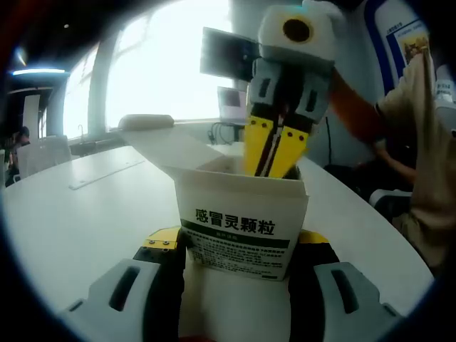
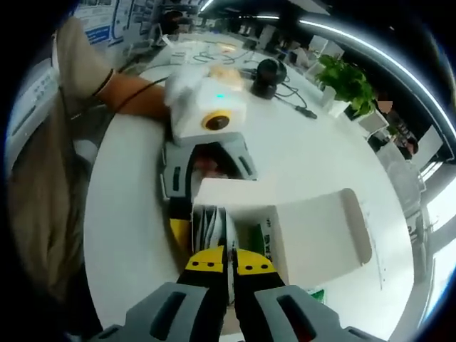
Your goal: Take out ganmaoling bag from box put it on table
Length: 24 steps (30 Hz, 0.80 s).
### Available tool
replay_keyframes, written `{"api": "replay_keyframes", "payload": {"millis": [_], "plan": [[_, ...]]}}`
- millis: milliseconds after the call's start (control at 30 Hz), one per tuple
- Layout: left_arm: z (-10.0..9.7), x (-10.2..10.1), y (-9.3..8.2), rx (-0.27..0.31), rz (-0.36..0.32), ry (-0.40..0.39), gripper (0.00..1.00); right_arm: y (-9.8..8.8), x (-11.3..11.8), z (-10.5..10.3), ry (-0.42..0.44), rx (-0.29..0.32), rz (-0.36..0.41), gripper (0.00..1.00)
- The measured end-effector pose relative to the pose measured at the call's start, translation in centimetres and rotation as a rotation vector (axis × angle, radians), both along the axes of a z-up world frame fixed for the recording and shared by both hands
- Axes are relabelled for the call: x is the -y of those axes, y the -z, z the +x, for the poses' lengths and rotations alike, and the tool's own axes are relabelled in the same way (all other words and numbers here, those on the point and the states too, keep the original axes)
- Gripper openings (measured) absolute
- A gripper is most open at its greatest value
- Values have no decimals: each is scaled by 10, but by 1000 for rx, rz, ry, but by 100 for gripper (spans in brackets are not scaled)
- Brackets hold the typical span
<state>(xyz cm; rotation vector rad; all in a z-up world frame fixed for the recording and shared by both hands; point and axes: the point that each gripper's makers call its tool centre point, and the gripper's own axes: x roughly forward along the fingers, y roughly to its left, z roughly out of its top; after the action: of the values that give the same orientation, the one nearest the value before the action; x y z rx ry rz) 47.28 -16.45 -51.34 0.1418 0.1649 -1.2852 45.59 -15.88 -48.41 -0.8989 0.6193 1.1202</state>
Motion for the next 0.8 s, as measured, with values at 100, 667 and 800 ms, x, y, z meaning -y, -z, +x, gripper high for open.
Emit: {"api": "replay_keyframes", "payload": {"millis": [100, 667, 800], "plan": [[0, 0, 0, -1, 0, 0, 49, 4, 1, 4, 20, -1, -10, 0], [0, 0, 0, -2, 1, -1, 49, -24, 8, 6, 110, -29, 138, 0], [0, 0, 0, -2, 1, -1, 49, -40, 12, 9, 161, -32, 232, 0]]}}
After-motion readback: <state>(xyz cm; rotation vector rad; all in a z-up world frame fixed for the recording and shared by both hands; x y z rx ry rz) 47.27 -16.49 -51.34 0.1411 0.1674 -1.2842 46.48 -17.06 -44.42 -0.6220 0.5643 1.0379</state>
